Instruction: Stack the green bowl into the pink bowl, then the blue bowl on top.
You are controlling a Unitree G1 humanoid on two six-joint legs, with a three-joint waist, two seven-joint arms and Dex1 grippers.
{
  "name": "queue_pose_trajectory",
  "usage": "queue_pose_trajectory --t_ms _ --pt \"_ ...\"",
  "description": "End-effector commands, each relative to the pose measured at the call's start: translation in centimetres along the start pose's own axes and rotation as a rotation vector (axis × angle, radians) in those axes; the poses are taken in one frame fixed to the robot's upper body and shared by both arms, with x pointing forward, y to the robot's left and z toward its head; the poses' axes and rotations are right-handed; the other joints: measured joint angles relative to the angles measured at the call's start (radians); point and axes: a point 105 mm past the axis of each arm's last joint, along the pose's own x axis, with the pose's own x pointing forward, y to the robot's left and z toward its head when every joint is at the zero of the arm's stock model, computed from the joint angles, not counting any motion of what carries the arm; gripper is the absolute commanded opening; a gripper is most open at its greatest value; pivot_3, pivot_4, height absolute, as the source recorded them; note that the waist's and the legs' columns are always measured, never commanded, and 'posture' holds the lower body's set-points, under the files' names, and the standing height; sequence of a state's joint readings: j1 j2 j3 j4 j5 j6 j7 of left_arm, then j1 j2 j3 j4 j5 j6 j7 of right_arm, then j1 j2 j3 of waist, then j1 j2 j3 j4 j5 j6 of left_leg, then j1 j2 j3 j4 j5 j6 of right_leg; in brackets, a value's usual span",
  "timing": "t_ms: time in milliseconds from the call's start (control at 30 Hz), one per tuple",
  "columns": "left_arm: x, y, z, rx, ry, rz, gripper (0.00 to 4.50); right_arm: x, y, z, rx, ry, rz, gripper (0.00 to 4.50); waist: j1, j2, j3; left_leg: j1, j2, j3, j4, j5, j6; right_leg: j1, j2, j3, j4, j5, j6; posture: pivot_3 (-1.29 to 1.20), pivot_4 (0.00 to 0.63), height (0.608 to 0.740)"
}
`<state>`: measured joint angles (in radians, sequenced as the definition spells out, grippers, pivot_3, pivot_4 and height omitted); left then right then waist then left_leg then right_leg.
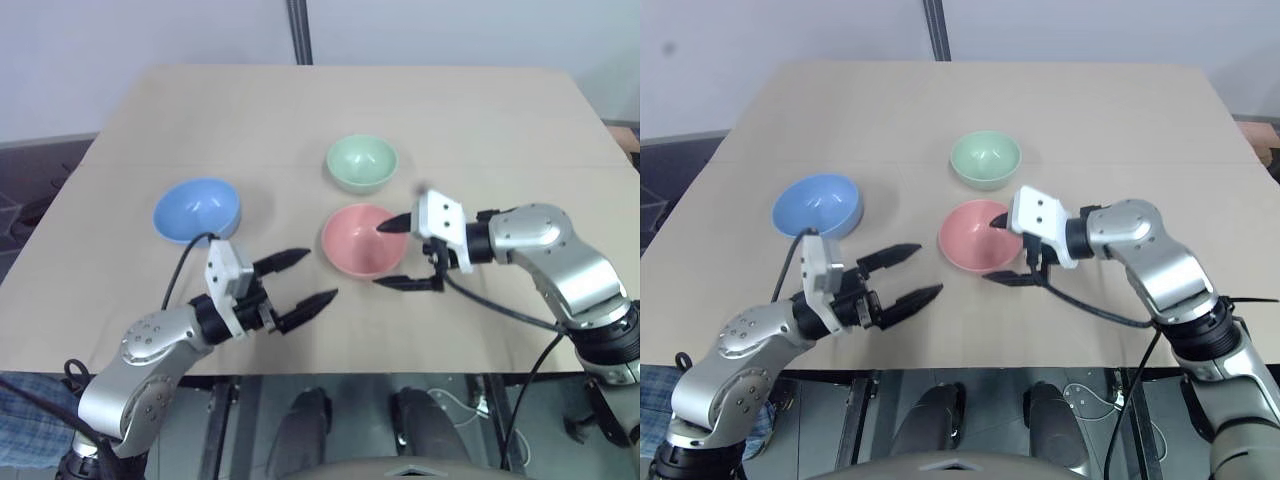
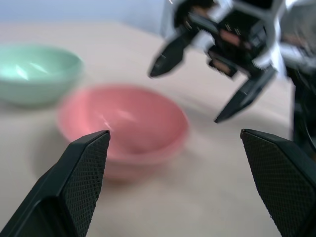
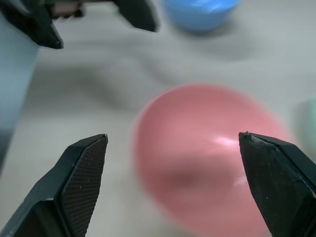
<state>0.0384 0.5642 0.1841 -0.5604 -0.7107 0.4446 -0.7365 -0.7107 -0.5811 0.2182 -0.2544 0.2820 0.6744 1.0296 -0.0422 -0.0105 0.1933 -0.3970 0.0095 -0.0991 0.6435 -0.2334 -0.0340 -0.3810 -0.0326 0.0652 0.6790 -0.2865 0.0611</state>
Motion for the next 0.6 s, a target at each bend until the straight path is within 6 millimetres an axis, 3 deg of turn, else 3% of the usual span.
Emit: queue_pose_trajectory --t_ms 33,233,600 --pt "-0.5 1.5 0.5 0.037 -0.014 0.088 4.5 -0.3 -4.6 0.9 0.019 -0.034 -0.187 4.45 -0.001 0.0 0.0 0.0 0.0 0.0 0.0 0.0 0.0 0.0 0.0 0.0 0.0 0.0 0.0 0.0 0.15 0.74" --pt "-0.9 3.5 0.8 0.083 -0.02 0.2 4.5 2.5 -8.1 0.2 -0.038 0.057 -0.268 4.45 0.0 0.0 0.0 -0.003 -0.001 0.0 -0.001 0.0 0.0 -0.002 -0.001 0.0 -0.001 0.0 0.0 0.0 0.15 0.74" --pt "-2.1 5.7 0.8 0.128 0.033 0.323 4.5 7.8 -10.1 0.5 -0.104 0.14 -0.305 4.45 -0.001 0.0 0.0 -0.004 -0.001 0.003 -0.006 0.0 -0.001 -0.008 -0.001 0.003 -0.001 0.0 0.0 0.0 0.15 0.74"
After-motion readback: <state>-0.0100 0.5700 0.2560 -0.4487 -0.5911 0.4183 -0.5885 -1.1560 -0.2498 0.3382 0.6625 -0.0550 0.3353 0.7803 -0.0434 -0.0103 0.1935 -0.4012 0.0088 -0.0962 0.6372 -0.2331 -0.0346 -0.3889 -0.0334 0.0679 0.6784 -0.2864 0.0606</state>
